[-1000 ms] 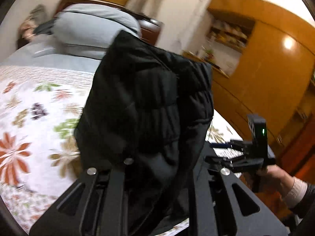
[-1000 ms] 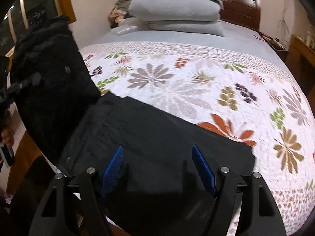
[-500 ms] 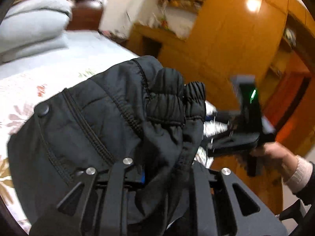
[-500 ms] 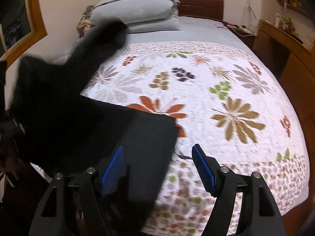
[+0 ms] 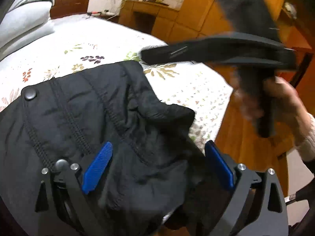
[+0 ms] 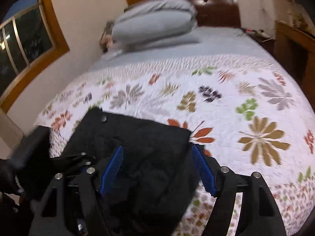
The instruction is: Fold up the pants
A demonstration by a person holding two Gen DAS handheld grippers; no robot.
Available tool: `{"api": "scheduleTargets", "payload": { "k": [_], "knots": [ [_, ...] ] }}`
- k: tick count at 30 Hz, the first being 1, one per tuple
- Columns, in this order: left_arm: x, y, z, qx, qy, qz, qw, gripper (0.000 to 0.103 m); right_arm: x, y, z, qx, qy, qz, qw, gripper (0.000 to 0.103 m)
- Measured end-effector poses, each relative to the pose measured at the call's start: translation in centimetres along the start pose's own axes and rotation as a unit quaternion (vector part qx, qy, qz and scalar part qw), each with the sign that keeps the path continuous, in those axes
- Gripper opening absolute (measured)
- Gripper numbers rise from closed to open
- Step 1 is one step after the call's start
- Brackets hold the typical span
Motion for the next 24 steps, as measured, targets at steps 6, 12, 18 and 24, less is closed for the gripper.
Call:
{"api": "scheduleTargets", "payload": {
  "k": [6, 12, 18, 24],
  "knots": [
    [-1.0, 3.7, 1.1, 0.027, 0.028, 0.009, 0.9992, 0.095, -2.2, -4.3, 1.6, -0.059, 0.079, 0.046, 0.994, 0.063],
    [-5.3, 14.0, 0.6, 0.105, 0.071, -0.129, 0.9835, 0.101, -1.7, -4.1, 3.8, -0.077, 0.083, 0.062, 0.992, 0.066],
    [-12.9, 18.1, 2.1, 0.084, 0.159, -0.213, 0.9603, 0.101, 0.8, -1.8, 4.0, -0.092, 0.010, 0.039, 0.995, 0.074],
    [-16.3, 16.7, 3.1, 0.069, 0.180, -0.205, 0.9595, 0.101, 2.4, -2.4, 5.2, -0.120, -0.049, 0.017, 0.991, 0.074]
  ]
}}
Point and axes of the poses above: each gripper's, at about its wrist camera, not at the fingertips, and y roughly against the way its jaws point, x to its right, z to its underside, the point moved 3 cm from there along -y, roughly the way its jaws point, and after that the axes turned 13 degrees about z, right-handed, at the moved point
